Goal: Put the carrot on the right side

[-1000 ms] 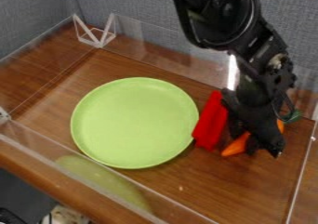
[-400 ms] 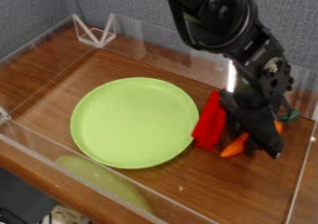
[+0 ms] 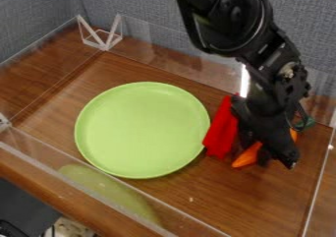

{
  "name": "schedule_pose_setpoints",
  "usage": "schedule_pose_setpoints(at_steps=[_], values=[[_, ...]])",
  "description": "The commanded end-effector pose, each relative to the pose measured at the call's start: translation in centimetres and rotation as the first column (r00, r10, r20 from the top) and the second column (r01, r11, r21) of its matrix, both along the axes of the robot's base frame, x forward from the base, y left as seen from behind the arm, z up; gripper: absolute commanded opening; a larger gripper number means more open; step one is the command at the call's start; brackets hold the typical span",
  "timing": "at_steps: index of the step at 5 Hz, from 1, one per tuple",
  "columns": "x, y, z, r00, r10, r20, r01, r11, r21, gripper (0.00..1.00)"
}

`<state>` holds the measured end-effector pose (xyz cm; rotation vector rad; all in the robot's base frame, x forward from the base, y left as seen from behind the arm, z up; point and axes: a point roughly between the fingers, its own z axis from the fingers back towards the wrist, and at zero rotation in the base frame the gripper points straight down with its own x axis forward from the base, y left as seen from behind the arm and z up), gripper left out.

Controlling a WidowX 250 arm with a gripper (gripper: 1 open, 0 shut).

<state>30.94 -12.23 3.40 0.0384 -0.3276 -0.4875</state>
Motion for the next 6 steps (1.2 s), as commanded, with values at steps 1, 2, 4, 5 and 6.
schedule_pose_setpoints(at_steps=[1, 2, 4, 5, 6], values=[[0.3, -0.6, 1.9, 0.998, -0.010, 0.055, 0.012, 1.000, -0.024, 0.00], [0.3, -0.6, 2.1, 0.998, -0.010, 0.060, 0.012, 1.000, -0.027, 0.00], [0.4, -0.7, 2.5, 0.997, -0.010, 0.071, 0.012, 0.999, -0.033, 0.00], [0.4, -0.7, 2.7, 0.997, -0.011, 0.078, 0.014, 0.999, -0.036, 0.00], [0.2, -0.6, 2.9, 0.998, -0.002, 0.067, 0.005, 0.999, -0.034, 1.00]])
